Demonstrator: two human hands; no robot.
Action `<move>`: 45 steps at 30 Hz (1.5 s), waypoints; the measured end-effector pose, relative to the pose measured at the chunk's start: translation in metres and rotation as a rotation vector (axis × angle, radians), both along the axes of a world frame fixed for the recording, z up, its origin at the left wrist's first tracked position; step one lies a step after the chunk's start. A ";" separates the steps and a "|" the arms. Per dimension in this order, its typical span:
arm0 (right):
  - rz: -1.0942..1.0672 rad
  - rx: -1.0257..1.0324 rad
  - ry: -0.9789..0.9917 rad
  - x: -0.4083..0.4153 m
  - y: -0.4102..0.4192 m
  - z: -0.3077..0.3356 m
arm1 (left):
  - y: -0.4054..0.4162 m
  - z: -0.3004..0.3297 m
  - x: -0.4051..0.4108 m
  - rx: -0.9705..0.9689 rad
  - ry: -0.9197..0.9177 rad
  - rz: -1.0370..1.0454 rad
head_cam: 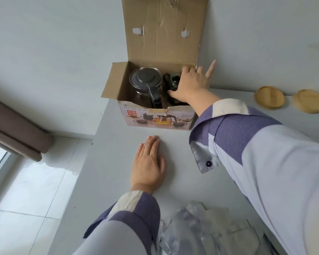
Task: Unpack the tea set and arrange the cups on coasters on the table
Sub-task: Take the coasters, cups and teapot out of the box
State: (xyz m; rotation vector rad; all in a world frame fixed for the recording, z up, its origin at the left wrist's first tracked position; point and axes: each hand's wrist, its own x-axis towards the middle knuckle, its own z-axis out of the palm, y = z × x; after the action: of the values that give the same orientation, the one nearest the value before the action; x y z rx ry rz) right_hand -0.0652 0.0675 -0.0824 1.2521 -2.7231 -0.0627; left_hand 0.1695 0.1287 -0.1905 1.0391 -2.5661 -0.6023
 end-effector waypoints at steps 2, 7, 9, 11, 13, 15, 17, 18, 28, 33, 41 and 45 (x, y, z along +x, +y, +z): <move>-0.024 -0.026 0.010 0.000 -0.003 -0.001 | 0.000 0.000 0.000 0.002 0.001 0.000; -0.016 -0.136 -0.060 -0.001 -0.001 0.005 | 0.000 0.000 -0.001 -0.002 -0.003 -0.002; -0.009 -0.292 -0.168 -0.001 0.003 0.010 | 0.000 -0.001 -0.001 -0.010 -0.007 0.004; 0.007 -0.509 -0.316 0.001 0.008 0.016 | 0.001 -0.002 -0.001 -0.017 -0.018 0.007; 0.026 -0.698 -0.412 0.005 0.014 0.024 | 0.001 -0.002 -0.001 -0.019 -0.024 0.008; 0.012 -0.864 -0.531 0.009 0.021 0.031 | 0.001 -0.002 0.000 -0.014 -0.024 0.013; -0.030 -1.014 -0.706 0.011 0.030 0.036 | 0.001 -0.001 0.000 -0.011 -0.024 0.013; -0.063 -1.076 -0.797 0.012 0.034 0.037 | 0.001 -0.001 -0.001 -0.011 -0.025 0.010; -0.251 -1.350 -1.387 0.013 0.096 0.032 | 0.002 0.002 0.000 0.004 -0.037 -0.008; -0.220 -1.516 -2.015 -0.002 0.159 0.037 | 0.011 0.008 -0.006 -0.028 -0.096 -0.042; -0.205 -1.628 -1.960 -0.037 0.249 0.044 | 0.091 0.025 -0.097 -0.083 -0.036 -0.260; -0.217 -1.578 -1.735 -0.073 0.301 0.038 | 0.135 0.022 -0.139 -0.064 -0.025 -0.342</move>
State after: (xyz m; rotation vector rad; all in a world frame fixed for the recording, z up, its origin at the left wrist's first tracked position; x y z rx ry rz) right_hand -0.1381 0.3683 -0.0446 0.2112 -1.8010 3.3626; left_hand 0.0306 0.2638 -0.1689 0.5931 -2.7876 -0.5857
